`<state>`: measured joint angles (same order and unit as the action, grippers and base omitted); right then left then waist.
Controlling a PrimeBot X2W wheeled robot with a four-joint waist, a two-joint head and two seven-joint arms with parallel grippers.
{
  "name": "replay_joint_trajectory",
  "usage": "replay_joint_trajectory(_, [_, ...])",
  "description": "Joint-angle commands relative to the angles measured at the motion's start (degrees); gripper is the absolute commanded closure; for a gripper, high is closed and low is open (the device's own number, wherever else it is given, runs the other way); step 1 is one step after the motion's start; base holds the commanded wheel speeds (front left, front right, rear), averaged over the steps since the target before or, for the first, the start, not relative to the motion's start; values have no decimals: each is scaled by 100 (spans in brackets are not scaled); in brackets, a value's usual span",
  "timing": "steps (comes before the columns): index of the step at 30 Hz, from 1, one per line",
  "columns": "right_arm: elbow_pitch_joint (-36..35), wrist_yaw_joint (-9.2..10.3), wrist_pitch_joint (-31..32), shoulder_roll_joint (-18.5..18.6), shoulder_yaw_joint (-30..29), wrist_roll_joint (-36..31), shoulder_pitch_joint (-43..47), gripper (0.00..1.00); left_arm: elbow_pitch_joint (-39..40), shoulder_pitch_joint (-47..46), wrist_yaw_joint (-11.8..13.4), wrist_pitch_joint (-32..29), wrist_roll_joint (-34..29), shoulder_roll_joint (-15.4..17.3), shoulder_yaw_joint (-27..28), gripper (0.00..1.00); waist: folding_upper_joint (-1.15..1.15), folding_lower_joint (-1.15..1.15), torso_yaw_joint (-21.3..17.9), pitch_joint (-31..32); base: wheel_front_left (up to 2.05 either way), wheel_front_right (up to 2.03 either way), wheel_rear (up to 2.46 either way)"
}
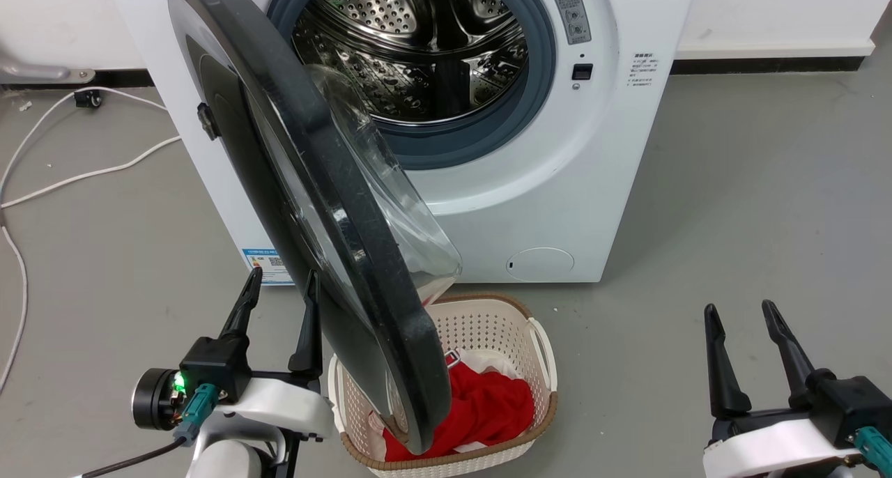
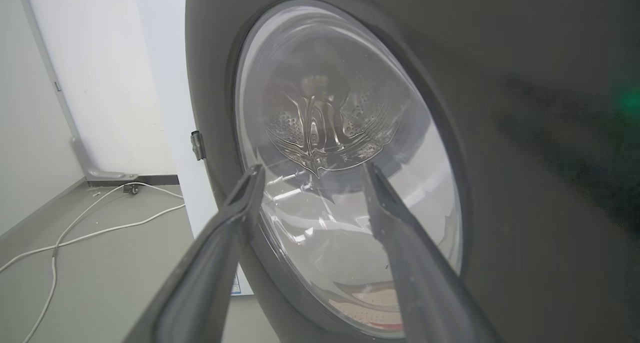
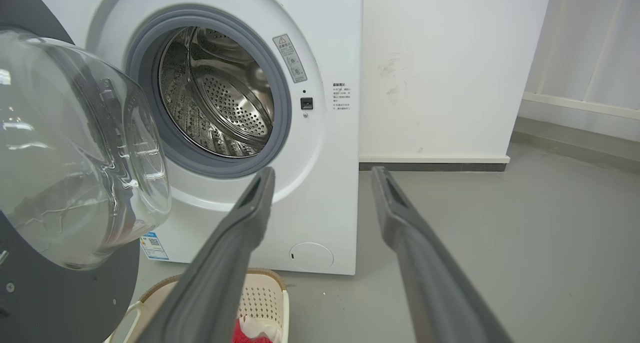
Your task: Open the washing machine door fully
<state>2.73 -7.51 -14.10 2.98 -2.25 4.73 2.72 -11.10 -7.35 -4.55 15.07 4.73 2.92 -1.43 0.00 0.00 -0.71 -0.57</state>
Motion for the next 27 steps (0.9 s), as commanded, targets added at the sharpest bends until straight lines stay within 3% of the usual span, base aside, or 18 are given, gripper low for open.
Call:
replay_joint_trajectory(1, [39, 4, -38, -19, 17, 36, -72, 0, 12, -25, -31, 14, -21, -3, 2, 0, 0, 0, -4, -1, 0, 0, 0])
replay_joint_trajectory(6, [90, 4, -66, -19, 28, 80, -110, 0, -8, -25, -41, 14, -33, -3, 5, 0, 0, 0, -9, -4, 0, 0, 0])
replay_joint_trajectory(8, [107, 4, -73, -19, 28, 87, -116, 0, -6, -26, -46, 14, -26, -4, -5, 100, 0, 0, -10, -4, 0, 0, 0])
replay_joint_trajectory(18, [171, 4, -95, -20, 3, 64, -124, 0, 202, -62, -16, 14, -30, -3, 36, 100, 0, 0, -14, -3, 0, 0, 0])
replay_joint_trajectory(27, [191, 4, -103, -20, -5, 152, -112, 0, 1192, -279, 47, 13, -53, -4, 218, 100, 0, 0, 8, -4, 0, 0, 0])
